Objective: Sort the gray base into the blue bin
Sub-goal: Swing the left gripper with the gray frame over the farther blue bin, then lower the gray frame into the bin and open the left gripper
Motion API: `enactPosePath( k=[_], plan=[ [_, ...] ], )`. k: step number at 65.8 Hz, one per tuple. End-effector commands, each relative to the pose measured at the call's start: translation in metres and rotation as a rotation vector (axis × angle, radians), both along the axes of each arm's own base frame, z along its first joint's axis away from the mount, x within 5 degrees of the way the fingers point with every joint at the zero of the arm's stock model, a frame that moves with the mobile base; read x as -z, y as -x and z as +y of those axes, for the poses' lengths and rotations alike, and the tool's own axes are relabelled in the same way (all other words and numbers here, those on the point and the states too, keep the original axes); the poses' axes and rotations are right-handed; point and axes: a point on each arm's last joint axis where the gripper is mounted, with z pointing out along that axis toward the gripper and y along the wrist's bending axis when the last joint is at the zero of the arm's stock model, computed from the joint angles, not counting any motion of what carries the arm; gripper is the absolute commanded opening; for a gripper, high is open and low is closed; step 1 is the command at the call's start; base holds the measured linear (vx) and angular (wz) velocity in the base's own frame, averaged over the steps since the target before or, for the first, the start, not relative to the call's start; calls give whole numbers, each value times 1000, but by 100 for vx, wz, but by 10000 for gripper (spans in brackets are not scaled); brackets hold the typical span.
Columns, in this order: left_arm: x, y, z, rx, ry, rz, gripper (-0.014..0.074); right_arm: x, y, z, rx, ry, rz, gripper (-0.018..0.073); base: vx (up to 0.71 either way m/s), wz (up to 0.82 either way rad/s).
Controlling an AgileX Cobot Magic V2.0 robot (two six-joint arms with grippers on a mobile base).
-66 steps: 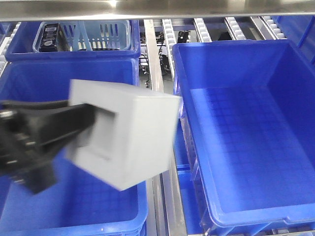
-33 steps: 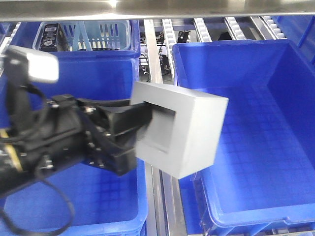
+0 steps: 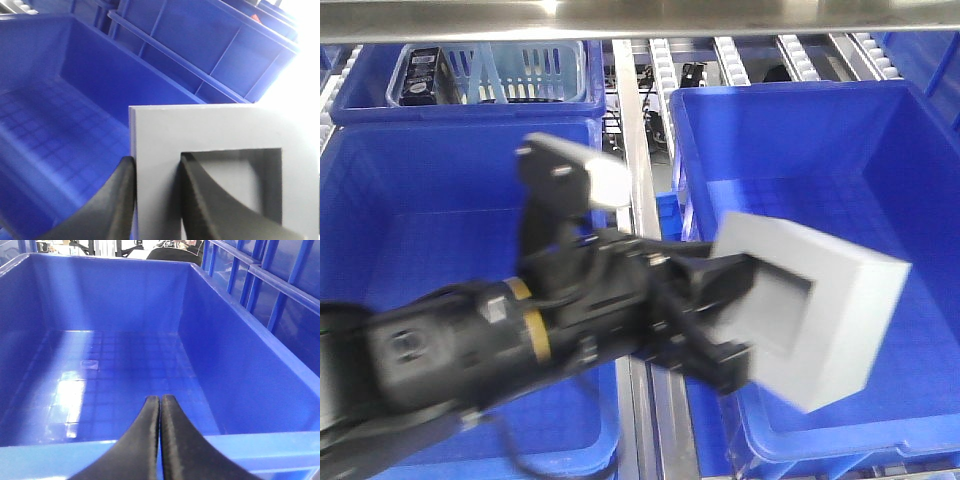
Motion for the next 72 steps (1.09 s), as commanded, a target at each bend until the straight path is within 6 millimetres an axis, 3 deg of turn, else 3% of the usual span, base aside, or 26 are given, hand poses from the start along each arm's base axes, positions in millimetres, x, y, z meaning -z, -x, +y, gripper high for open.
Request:
enactPosePath(
  k=[1, 46, 59, 72],
  plan=[
    [-34, -1, -10, 30, 163, -77, 127, -3, 0, 1, -8, 20, -75, -9, 0, 0],
    [-11, -50, -109, 68, 135, -53, 129, -3, 0, 1, -8, 20, -75, -9, 0, 0],
    [-4, -64, -129, 51, 99, -33, 129, -3, 0, 1, -8, 20, -75, -9, 0, 0],
    [15, -78, -147, 28, 22, 13, 129, -3, 0, 1, -8, 20, -75, -9, 0, 0]
  ],
)
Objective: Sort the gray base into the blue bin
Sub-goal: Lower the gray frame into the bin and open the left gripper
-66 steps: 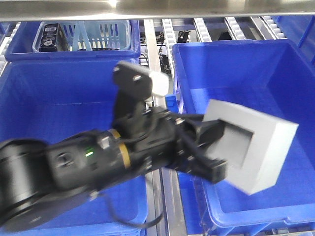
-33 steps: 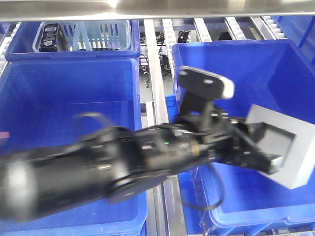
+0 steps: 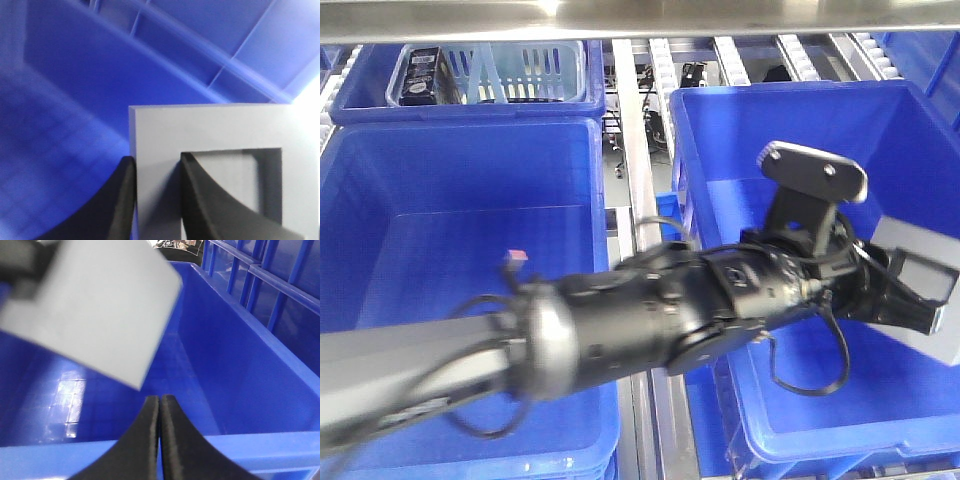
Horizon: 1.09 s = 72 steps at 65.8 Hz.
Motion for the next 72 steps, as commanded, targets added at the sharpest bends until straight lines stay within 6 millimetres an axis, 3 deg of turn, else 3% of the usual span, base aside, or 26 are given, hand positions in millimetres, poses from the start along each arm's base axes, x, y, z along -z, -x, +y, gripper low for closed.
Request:
enactPosePath(
  k=[1, 23, 46, 72],
  plan=[
    [-39, 2, -3, 8, 131, -51, 129, -3, 0, 1, -8, 20, -75, -9, 0, 0],
    [-10, -7, -16, 2, 68, -13, 129, -3, 0, 1, -8, 20, -75, -9, 0, 0],
    [4, -9, -19, -5, 28, 10, 141, -3, 0, 1, -8, 20, -75, -9, 0, 0],
    [5, -9, -19, -7, 18, 16, 280, -3, 0, 1, -8, 20, -75, -9, 0, 0]
  ],
)
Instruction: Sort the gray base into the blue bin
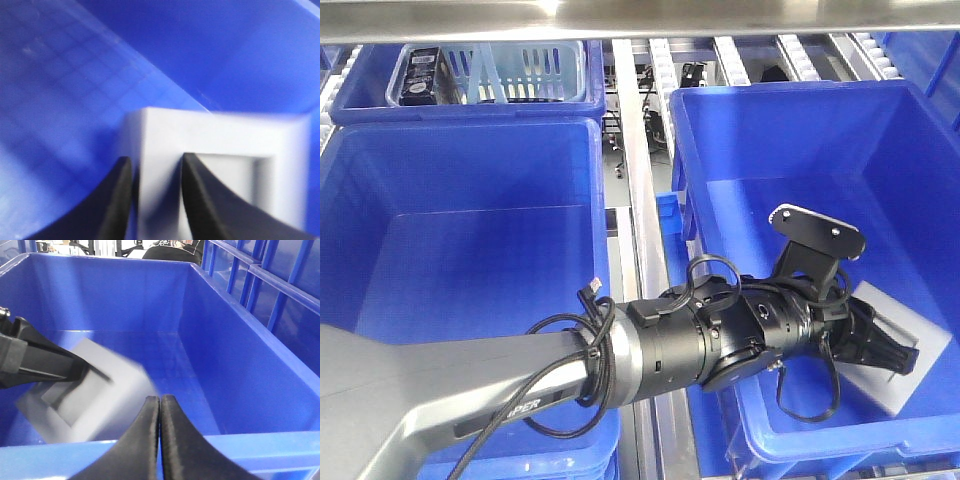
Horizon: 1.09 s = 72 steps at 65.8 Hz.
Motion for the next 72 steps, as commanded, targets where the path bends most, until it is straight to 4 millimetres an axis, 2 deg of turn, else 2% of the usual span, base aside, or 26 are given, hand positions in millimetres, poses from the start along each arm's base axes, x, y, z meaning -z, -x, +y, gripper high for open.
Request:
enactPosePath(
  k=[1, 19, 30, 42, 50, 57, 72],
  plan=[
    [-54, 5, -1, 16, 173, -79, 281, -3, 0, 1, -8, 20, -75, -9, 0, 0],
    [-54, 5, -1, 15, 170, -78, 280, -3, 0, 1, -8, 20, -75, -9, 0, 0],
    [-75, 9, 6, 13, 197, -96, 279, -3, 0, 1, -8, 20, -75, -9, 0, 0],
    [-106, 28, 14, 28, 177, -108, 246, -3, 0, 1, -8, 20, -75, -9, 0, 0],
    [-121, 52, 13, 88, 132, -151, 132, -3, 0, 1, -8, 20, -75, -9, 0, 0],
    [-128, 71, 11, 154, 75, -207, -10, -3, 0, 1, -8, 20, -75, -9, 0, 0],
    [-145, 92, 25, 193, -12, -228, -8, -3, 0, 1, -8, 20, -75, -9, 0, 0]
  ],
)
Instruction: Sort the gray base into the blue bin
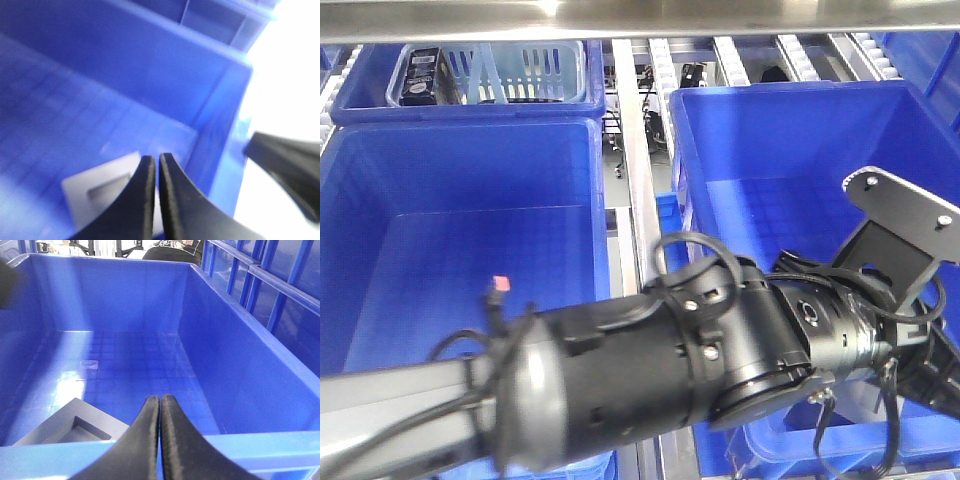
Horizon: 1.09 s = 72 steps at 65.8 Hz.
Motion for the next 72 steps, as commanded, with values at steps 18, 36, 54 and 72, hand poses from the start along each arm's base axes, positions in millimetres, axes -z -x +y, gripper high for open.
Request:
enactPosePath(
  k=[18, 36, 54, 72],
  plan=[
    [-69, 40, 70, 62, 185, -123, -6, -3, 0, 1, -8, 20, -75, -9, 0, 0],
    [-80, 75, 143, 93, 320, -179, -6, -3, 0, 1, -8, 20, -75, -9, 0, 0],
    [-71, 105, 212, 97, 390, -205, -6, -3, 0, 1, -8, 20, -75, -9, 0, 0],
    [-53, 135, 281, 97, 485, -251, -6, -3, 0, 1, -8, 20, -75, -9, 0, 0]
  ],
)
